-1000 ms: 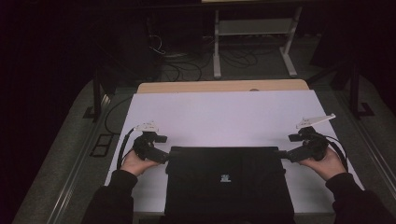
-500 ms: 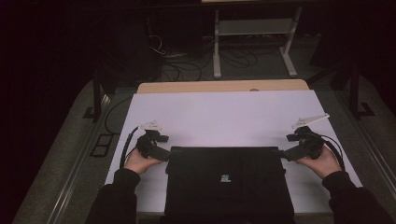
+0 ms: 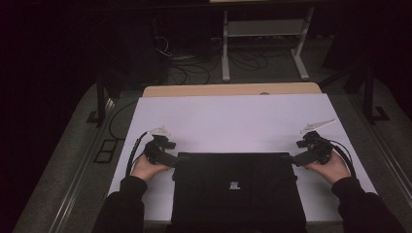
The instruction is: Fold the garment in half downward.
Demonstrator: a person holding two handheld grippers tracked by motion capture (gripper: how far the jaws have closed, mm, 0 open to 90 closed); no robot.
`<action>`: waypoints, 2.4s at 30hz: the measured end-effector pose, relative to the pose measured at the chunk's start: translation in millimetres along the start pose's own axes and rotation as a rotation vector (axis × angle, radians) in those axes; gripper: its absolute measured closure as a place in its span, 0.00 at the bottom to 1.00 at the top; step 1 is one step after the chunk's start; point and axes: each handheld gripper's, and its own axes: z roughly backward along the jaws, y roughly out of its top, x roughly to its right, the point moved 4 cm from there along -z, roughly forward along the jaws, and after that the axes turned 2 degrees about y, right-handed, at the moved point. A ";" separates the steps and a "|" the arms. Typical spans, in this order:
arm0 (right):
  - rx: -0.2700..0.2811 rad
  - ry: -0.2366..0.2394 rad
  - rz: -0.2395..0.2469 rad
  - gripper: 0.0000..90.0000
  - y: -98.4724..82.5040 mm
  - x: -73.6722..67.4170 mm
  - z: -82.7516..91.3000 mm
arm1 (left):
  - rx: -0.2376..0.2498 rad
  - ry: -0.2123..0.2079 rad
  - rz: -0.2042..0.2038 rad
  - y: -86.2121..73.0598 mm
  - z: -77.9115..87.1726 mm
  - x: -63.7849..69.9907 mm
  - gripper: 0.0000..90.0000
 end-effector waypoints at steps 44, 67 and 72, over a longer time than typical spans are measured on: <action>-0.015 -0.010 0.021 0.71 -6.3 10.9 -17.0 | -0.016 -0.008 -0.046 -8.3 -8.0 -15.1 0.59; 0.001 -0.015 -0.004 0.96 -3.6 5.7 -6.5 | -0.082 0.223 -0.210 8.0 3.9 5.2 0.95; 0.038 -0.060 0.001 0.96 3.0 5.1 0.2 | -0.066 0.257 -0.200 16.2 6.5 1.8 0.95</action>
